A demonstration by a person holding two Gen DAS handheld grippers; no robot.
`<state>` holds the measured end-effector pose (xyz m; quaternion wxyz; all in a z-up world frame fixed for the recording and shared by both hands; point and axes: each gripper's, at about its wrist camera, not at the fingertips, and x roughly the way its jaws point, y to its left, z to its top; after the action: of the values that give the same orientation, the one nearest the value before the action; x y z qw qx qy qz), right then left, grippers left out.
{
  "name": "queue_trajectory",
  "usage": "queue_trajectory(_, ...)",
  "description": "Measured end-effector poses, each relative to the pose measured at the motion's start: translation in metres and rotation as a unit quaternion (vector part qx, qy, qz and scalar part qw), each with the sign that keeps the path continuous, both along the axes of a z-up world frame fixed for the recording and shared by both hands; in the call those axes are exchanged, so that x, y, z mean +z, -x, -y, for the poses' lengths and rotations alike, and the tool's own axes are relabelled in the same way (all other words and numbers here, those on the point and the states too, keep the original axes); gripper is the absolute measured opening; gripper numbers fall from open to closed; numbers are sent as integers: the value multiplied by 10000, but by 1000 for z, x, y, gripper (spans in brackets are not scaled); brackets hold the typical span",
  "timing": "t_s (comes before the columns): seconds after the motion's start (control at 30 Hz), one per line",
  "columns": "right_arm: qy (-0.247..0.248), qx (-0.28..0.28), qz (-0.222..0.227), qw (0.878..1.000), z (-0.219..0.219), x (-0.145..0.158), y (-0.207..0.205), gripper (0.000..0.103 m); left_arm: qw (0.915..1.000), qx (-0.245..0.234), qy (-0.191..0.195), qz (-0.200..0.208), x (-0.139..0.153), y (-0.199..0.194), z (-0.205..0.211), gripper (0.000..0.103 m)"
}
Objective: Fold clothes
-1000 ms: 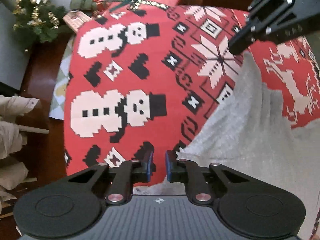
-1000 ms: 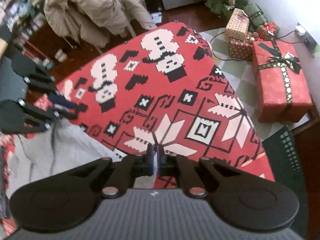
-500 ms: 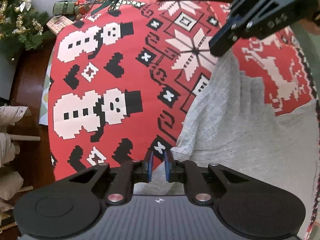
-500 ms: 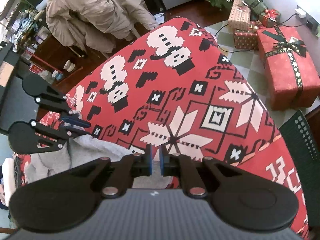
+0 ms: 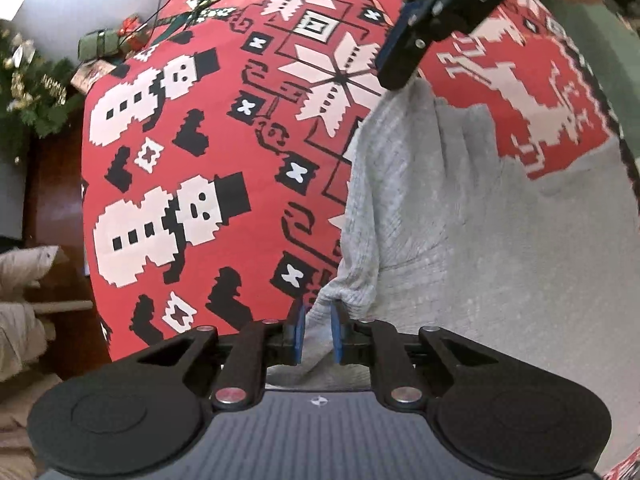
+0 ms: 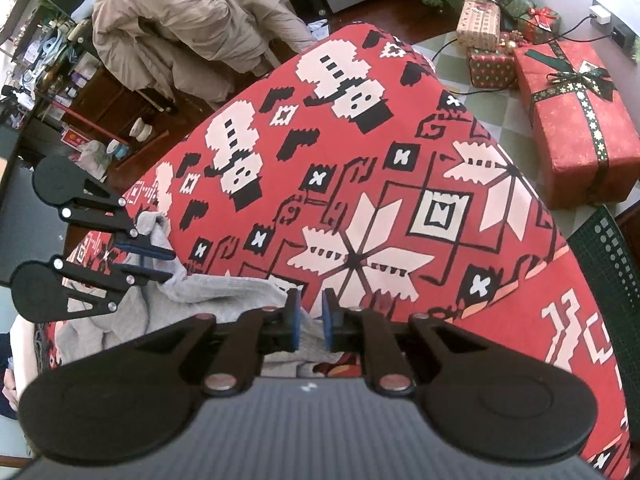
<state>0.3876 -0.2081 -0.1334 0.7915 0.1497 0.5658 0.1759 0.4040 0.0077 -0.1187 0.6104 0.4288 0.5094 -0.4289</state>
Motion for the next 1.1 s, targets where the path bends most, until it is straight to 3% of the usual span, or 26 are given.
queue_trajectory(0.1,18,14,-26,10000,0,-1,0,16,9996,-237,-118,134,-5,3,5,22)
queue_trajectory(0.27,43,-7,-87,10000,1,-3,0,18,9985,-490,-185,187,-9,7,9,22)
queue_trajectory(0.33,50,20,-85,9999,0,-2,1,21,9987,-461,-180,152,-9,8,9,13)
queue_trajectory(0.37,58,46,-89,9999,0,-1,2,22,9990,-401,-175,96,-9,9,9,3)
queue_trajectory(0.5,127,307,-1,9994,-5,5,8,33,9988,-306,-117,351,-8,20,7,2)
queue_trajectory(0.6,237,468,-12,9986,-11,3,9,33,9983,185,-15,553,-3,14,1,2)
queue_trajectory(0.73,455,500,32,9977,-11,-3,9,33,9902,998,203,960,12,-7,-6,2)
queue_trajectory(0.77,512,478,75,9975,-10,-4,9,30,9882,1124,227,1021,13,-13,-7,2)
queue_trajectory(0.8,570,457,118,9973,-9,-5,9,11,9860,1249,251,1081,15,-18,-7,2)
queue_trajectory(0.83,698,459,180,9963,-9,-5,7,2,9838,1366,272,1132,16,-24,-7,2)
queue_trajectory(0.97,1162,560,696,9892,-12,5,-4,2,9805,1497,256,1250,9,-33,-1,1)
queue_trajectory(1.1,1383,495,731,9864,-15,6,-25,2,9768,1633,162,1373,-1,-34,3,2)
